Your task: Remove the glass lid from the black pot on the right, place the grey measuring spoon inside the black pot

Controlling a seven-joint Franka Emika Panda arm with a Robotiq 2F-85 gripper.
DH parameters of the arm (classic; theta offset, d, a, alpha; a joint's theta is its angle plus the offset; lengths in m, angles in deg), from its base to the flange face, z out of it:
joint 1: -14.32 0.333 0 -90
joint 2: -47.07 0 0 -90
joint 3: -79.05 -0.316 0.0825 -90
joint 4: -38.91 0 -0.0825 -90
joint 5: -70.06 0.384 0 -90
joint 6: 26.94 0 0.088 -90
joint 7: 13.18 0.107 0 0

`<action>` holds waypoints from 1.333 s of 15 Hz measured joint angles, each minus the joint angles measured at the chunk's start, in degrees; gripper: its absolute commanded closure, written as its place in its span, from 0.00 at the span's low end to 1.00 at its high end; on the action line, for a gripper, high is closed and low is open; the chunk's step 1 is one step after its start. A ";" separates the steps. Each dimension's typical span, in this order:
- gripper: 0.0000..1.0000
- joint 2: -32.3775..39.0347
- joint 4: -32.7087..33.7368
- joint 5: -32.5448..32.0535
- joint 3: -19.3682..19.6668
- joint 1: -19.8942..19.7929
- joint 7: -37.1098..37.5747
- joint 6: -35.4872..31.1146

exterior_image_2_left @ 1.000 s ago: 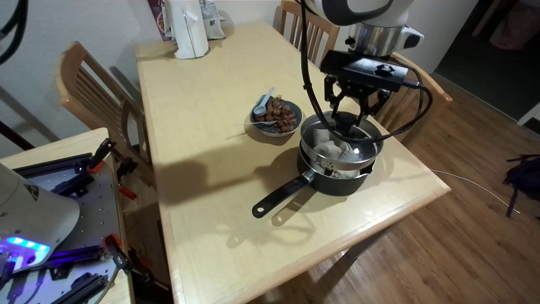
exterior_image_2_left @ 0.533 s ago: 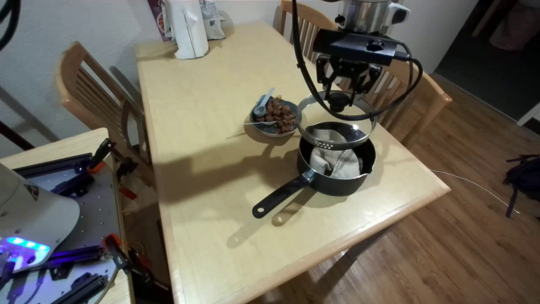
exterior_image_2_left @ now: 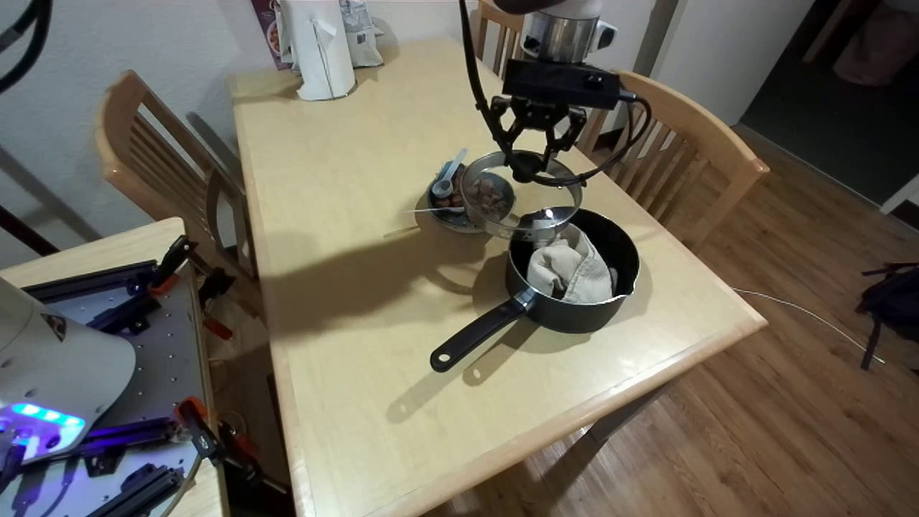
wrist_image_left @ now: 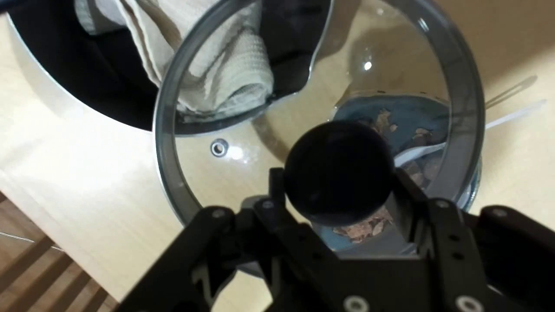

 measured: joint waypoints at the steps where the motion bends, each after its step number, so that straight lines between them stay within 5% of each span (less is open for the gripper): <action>1: 0.66 -0.15 -0.24 -0.40 -0.13 0.51 -1.02 0.13; 12: 0.66 -4.34 -4.04 -2.34 -0.62 3.64 -6.47 0.49; 13: 0.41 -5.35 -4.76 -2.34 -0.72 3.97 -6.71 0.52; 16: 0.41 -5.29 -5.00 -2.29 -0.72 4.25 -6.71 0.53; 17: 0.66 -4.91 -5.00 -2.29 -0.66 4.19 -6.71 0.52; 20: 0.66 -4.17 -5.01 -2.29 -0.58 4.19 -6.71 0.38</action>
